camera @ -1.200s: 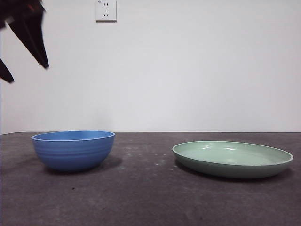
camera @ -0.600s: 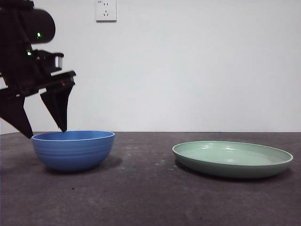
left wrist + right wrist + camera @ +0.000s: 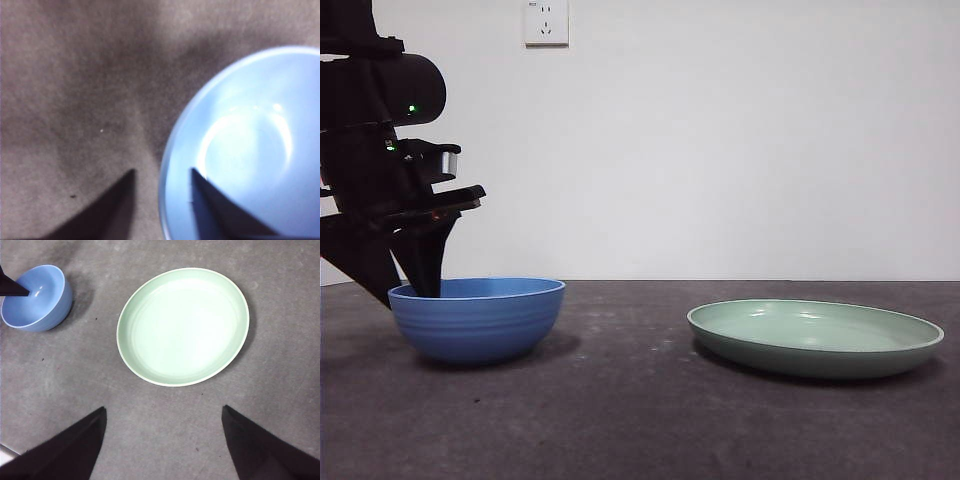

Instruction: Pick up the blue bowl, put it on the green plate, put it on desk

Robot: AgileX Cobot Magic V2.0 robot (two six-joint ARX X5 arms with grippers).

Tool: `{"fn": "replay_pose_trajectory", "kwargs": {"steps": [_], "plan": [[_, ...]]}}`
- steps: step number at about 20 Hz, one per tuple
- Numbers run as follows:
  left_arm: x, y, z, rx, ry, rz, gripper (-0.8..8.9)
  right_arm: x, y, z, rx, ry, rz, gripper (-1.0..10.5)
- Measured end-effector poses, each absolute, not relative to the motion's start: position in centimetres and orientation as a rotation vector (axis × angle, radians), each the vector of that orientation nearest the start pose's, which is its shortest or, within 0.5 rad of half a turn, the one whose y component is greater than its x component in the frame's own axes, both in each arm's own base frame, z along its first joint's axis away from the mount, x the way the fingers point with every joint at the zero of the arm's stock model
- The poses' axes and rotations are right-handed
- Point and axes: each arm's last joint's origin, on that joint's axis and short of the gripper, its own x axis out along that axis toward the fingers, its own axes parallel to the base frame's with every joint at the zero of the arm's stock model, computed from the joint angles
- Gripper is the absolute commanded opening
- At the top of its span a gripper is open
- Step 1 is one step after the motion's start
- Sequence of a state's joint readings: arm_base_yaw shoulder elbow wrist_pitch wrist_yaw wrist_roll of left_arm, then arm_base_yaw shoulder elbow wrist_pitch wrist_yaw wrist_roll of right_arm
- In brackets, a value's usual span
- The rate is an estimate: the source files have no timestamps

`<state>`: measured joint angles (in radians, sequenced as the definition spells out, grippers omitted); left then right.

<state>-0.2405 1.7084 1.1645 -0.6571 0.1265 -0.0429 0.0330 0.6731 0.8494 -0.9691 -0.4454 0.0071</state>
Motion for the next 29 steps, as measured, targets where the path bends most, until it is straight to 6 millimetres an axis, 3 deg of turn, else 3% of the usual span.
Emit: {"fn": "replay_pose_trajectory", "kwargs": {"steps": [1,9,11,14,17,22,24,29], "plan": [[32.1,-8.3,20.0,0.032,1.212,-0.296,0.09,11.0,1.6,30.3,0.170,0.785,0.450,3.7],[32.1,-8.3,20.2,0.013,1.204,-0.284,0.10,11.0,1.6,30.3,0.170,0.785,0.450,3.7],[31.9,-8.3,21.4,0.005,1.169,-0.285,0.10,11.0,1.6,30.3,0.170,0.785,0.450,3.7],[31.6,-9.4,25.5,-0.013,1.078,-0.337,0.10,11.0,1.6,30.3,0.170,0.785,0.449,3.7],[31.1,-11.9,29.1,0.014,1.006,-0.420,0.10,11.0,1.6,30.3,0.170,0.785,0.450,3.7],[30.0,-17.5,32.5,0.053,0.878,-0.583,0.10,11.0,1.6,30.3,0.170,0.785,0.449,3.7],[30.5,-19.7,32.2,0.064,0.883,-0.624,0.10,11.0,1.6,30.3,0.171,0.785,0.449,3.7],[32.8,-25.5,27.9,0.117,0.988,-0.679,0.10,10.9,1.6,30.2,0.173,0.796,0.448,3.7]]}}
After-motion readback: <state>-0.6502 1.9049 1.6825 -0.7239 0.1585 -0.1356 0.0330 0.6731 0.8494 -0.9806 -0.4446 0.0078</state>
